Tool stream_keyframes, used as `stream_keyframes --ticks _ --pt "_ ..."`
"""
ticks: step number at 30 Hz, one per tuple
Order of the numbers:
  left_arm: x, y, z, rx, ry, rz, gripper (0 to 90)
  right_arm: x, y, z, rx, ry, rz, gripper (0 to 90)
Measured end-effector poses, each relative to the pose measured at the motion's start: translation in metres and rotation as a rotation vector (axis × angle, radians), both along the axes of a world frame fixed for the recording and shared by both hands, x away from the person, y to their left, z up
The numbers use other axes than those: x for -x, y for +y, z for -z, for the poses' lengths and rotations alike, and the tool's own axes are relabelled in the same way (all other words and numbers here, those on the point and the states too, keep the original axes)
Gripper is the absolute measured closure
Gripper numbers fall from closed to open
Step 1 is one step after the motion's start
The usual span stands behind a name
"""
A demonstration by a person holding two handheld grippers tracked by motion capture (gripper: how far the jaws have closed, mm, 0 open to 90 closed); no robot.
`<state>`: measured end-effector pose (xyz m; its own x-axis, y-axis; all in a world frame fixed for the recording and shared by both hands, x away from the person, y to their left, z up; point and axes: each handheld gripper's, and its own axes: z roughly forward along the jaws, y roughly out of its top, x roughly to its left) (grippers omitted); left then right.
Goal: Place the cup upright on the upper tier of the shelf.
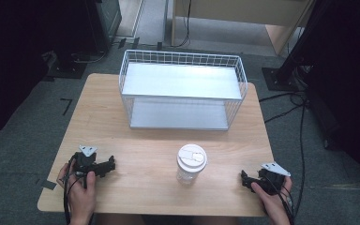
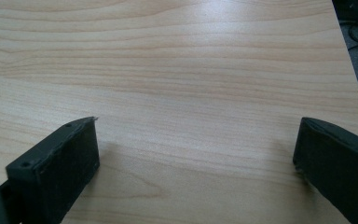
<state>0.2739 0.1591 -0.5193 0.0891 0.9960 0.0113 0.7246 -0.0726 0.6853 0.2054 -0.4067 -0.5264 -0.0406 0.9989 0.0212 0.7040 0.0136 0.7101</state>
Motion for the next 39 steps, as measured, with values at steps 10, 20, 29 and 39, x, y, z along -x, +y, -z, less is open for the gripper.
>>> stream_keyframes --ticks 10,20,29,39 --pt "0.0 0.0 0.0 0.0 0.0 0.0 0.0 -0.001 0.001 0.0 -0.003 0.001 0.009 0.0" --pt "0.0 0.0 0.0 -0.001 0.0 0.0 0.0 0.0 0.004 -0.001 -0.002 0.006 -0.006 0.6" --pt "0.0 0.0 0.0 -0.001 0.0 0.001 0.0 0.005 0.034 -0.009 0.003 -0.039 -0.109 0.6" --pt "0.0 0.0 0.0 0.0 -0.001 0.0 0.0 0.01 0.063 -0.014 -0.016 -0.046 -0.195 0.7"
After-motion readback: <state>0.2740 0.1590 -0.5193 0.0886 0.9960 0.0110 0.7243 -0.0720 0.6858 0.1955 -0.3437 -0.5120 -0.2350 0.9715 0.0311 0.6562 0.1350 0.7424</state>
